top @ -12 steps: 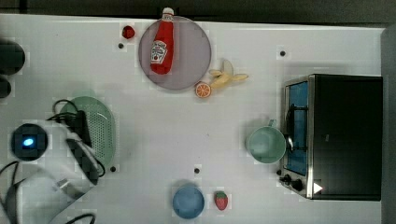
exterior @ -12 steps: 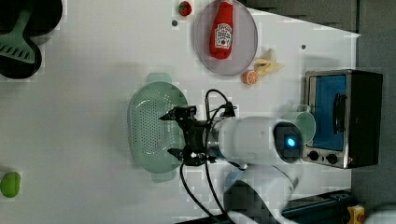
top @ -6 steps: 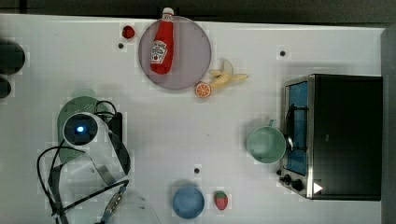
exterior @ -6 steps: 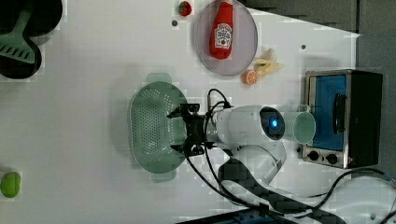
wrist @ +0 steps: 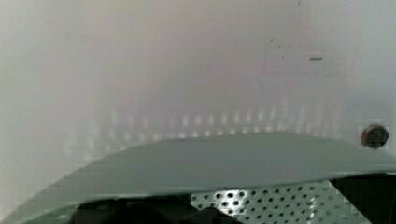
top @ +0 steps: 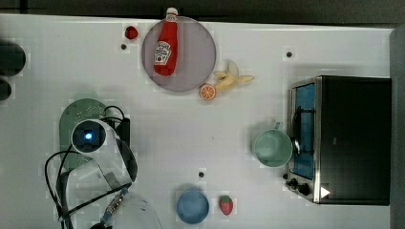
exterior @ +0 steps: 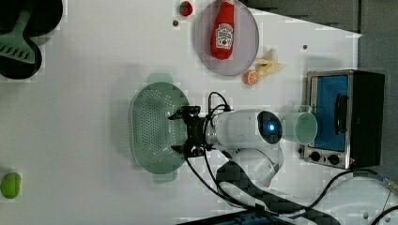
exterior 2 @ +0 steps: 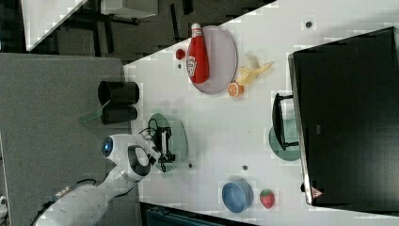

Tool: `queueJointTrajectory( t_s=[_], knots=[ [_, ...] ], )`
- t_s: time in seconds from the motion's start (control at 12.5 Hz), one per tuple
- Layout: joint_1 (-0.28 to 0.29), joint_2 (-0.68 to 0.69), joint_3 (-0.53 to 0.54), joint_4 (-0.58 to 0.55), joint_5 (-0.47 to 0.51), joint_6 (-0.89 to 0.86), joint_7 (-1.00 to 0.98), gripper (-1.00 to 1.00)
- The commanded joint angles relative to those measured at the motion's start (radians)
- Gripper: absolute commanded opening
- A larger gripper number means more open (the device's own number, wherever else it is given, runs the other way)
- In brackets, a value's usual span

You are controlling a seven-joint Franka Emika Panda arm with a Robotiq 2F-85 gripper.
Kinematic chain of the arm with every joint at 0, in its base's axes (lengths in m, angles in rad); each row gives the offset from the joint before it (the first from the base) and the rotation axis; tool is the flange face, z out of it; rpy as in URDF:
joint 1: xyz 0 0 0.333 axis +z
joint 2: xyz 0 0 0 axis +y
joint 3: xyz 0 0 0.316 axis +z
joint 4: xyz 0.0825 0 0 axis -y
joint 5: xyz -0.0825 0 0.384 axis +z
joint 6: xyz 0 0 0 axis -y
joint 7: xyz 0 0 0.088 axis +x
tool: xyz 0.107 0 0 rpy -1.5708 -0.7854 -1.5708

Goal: Drag strainer left to right.

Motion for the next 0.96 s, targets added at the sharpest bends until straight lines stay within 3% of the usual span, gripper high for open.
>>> queueJointTrajectory(
  t_s=[0.08,0.64,0.96],
  knots=[
    [-0.004,-0.027,-0.032,-0.007,-0.029,0.0,0.022,1.0],
    [-0.082,-0.094,-0.095,-0.088,-0.042,0.001,-0.013,1.0],
    [-0.138,-0.108,-0.138,-0.113,-0.042,0.001,-0.15,1.0]
  ],
)
